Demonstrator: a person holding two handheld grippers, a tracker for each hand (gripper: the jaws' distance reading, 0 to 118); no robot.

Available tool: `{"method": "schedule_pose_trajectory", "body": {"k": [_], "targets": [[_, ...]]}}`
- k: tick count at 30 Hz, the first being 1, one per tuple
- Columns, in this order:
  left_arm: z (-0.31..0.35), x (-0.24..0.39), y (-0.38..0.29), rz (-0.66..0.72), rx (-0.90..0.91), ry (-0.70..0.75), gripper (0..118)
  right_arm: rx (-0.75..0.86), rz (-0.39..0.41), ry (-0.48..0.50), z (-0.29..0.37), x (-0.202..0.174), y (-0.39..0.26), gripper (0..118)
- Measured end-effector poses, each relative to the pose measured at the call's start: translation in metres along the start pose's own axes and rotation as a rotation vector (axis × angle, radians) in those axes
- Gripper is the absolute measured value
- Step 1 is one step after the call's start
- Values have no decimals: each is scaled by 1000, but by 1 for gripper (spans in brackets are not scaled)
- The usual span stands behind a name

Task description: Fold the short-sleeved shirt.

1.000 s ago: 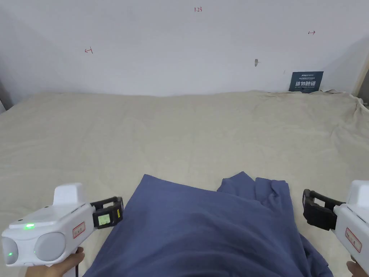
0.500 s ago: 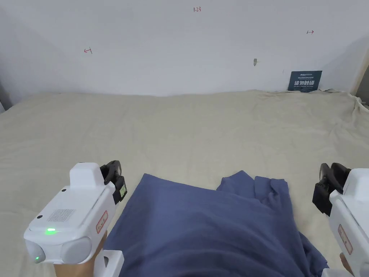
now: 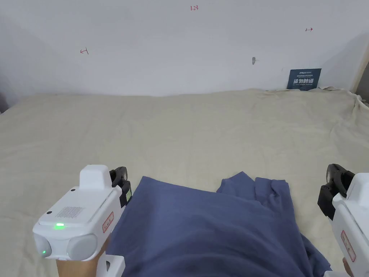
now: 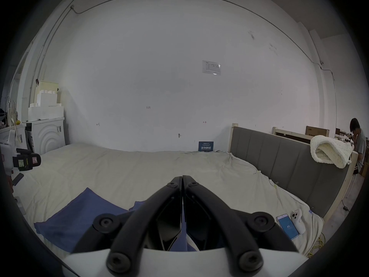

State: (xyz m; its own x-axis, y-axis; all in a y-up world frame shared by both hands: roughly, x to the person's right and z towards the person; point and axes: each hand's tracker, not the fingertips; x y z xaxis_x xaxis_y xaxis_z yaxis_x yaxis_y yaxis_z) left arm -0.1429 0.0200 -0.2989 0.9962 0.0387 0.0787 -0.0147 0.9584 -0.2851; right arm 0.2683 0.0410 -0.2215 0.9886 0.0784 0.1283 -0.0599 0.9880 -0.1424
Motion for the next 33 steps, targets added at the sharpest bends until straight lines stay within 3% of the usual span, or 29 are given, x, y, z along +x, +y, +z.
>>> {"method": "schedule_pose_trajectory", "body": {"k": [9,18,19,21,23,24,25,33], "targets": [[-116,-21,23,18,-214,-86,0,-23,8,-10,-33,2,1,0],[-247,-36,4,27,-515,-77,0,-72,1,-32,-76,7,-9,0],[-259,-37,-2,15,-534,-69,4,-77,0,-35,-80,7,-11,0],[-281,-39,-9,16,-617,-67,28,-90,2,-39,-86,8,-15,0],[-300,-39,-19,28,-704,-72,74,-102,4,-43,-92,9,-19,0],[-307,-37,-23,12,-708,-62,84,-111,7,-47,-94,9,-21,0],[-312,-35,-26,-2,-707,-60,88,-116,6,-49,-96,10,-24,0],[-349,-34,-53,-13,-820,-13,88,-163,11,-63,-100,12,-37,0]]}}
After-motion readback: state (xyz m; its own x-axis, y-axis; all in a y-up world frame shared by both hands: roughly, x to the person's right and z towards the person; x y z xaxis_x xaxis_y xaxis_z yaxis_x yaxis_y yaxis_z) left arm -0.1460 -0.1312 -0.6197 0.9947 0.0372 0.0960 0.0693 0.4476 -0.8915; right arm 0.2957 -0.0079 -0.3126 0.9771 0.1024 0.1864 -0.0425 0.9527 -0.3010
